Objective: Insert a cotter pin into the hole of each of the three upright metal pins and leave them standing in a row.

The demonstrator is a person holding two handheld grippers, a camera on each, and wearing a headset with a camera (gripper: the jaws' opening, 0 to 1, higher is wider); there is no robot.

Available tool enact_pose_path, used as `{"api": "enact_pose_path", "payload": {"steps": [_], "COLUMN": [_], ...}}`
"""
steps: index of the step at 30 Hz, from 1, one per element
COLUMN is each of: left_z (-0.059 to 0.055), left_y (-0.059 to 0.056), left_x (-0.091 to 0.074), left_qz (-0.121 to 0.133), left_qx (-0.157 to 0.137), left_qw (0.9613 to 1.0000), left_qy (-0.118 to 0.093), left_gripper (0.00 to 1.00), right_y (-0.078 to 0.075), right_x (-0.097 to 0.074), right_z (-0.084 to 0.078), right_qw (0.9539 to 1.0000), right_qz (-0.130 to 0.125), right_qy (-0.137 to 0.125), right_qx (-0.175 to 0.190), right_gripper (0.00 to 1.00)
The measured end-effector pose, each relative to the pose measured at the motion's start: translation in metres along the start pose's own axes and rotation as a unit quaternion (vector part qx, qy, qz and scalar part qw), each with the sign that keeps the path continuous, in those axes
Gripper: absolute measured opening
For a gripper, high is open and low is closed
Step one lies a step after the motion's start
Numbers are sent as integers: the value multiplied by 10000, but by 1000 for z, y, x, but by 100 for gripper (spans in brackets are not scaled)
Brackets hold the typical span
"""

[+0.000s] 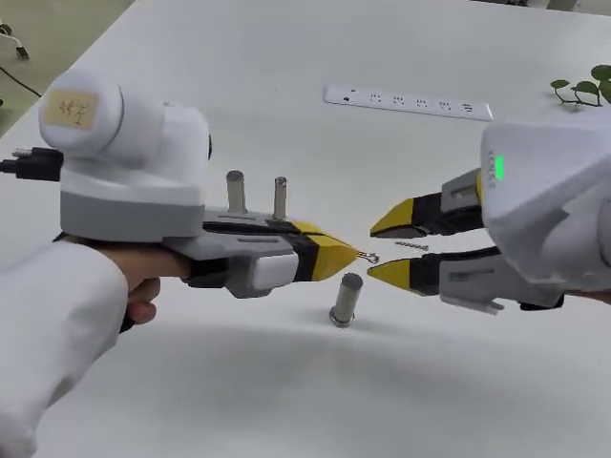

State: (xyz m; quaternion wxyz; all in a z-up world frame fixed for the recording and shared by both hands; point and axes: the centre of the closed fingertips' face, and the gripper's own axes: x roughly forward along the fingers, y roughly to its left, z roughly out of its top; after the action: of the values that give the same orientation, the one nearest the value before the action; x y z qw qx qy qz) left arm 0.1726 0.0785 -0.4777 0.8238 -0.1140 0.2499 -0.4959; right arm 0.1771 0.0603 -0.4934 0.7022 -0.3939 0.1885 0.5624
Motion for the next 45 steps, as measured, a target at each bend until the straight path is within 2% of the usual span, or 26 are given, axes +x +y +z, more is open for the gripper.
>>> {"api": "enact_pose_path", "payload": {"steps": [3,8,10,11,12,14,15,16,18,25,30,40,45], "left_z": [1,2,3,2,1,-1,-2,-2,-4,-9,-15,-21,-27], "left_y": [1,-1,-4,-6,-8,-12,-12,-13,-15,-27,-36,-41,-42], "left_x": [-4,-8,-9,-9,-9,-9,-8,-8,-7,-6,-6,-5,-4], "left_qz": [7,-68,-170,-230,-249,-320,-328,-341,-405,-638,-797,-934,-1004], "left_qx": [151,475,830,1080,1207,1361,1329,1325,1470,1816,2091,2197,2256], "left_qw": [9999,9988,9964,9939,9924,9902,9906,9906,9883,9813,9744,9706,9681], "left_qy": [-18,-45,-82,-48,-33,-25,-6,2,8,60,198,307,428], "left_gripper": [0,0,0,0,0,0,0,0,0,0,0,0,0], "right_y": [0,1,2,3,5,7,11,19,25,34,43,53,58], "right_x": [-1,-4,-4,-4,-5,-5,-5,-4,-3,1,0,-4,-3], "right_z": [0,-2,-1,-1,-1,-1,-1,-4,-5,-5,1,6,5], "right_qw": [9988,9946,9909,9886,9866,9842,9821,9773,9741,9718,9664,9624,9635], "right_qz": [126,347,476,581,655,767,900,1145,1344,1459,1665,1887,1962], "right_qy": [-168,-318,-471,-540,-562,-630,-630,-548,-549,-539,-628,-687,-596], "right_qx": [442,924,1166,1282,1382,1466,1529,1697,1731,1774,1856,1831,1720], "right_gripper": [14,14,14,14,14,13,12,12,10,9,5,0,0]}}
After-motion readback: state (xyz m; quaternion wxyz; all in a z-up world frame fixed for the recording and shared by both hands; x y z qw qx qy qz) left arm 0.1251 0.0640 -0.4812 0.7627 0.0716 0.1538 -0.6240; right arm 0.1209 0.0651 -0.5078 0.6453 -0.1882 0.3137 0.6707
